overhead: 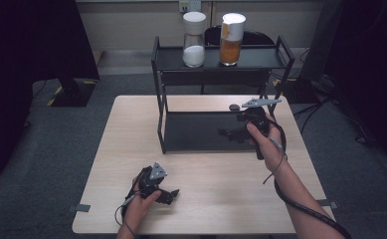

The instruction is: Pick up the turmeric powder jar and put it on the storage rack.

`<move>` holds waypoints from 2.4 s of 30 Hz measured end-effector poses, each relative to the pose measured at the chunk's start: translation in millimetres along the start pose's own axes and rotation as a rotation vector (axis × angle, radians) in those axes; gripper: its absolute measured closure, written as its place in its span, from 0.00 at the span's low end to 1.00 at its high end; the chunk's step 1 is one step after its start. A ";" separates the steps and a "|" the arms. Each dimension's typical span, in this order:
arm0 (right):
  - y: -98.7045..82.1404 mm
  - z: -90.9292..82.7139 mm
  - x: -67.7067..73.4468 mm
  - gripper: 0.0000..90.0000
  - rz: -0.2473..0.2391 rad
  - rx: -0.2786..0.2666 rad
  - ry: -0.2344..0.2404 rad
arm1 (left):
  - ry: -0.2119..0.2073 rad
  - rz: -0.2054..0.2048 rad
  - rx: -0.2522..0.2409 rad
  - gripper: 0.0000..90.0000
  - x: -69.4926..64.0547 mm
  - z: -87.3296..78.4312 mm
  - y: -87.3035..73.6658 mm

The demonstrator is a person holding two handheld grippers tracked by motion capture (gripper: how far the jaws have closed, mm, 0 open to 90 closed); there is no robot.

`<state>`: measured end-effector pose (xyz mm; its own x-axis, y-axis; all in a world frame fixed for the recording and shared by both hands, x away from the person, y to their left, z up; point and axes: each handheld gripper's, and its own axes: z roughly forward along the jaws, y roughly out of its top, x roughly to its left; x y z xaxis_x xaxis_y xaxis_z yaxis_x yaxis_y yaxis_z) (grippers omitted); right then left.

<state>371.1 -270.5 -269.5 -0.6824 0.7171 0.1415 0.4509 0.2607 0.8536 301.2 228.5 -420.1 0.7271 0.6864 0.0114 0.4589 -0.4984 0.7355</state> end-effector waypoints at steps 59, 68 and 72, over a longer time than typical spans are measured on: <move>-120.1 -6.2 -29.1 0.02 0.058 0.080 -0.051 | 0.000 0.001 0.000 0.00 0.1 0.0 0.1; -134.0 -11.6 -30.2 0.02 0.034 0.102 -0.078 | 0.000 0.000 0.000 0.00 0.0 0.0 0.0; -139.3 -13.9 -30.4 0.02 0.014 0.104 -0.085 | 0.000 0.000 0.000 0.00 0.0 0.0 0.0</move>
<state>321.1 -337.6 -385.8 -0.6264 0.7723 0.1057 0.5201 0.3132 0.7946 301.2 228.4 -420.2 0.7271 0.6864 0.0115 0.4588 -0.4983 0.7357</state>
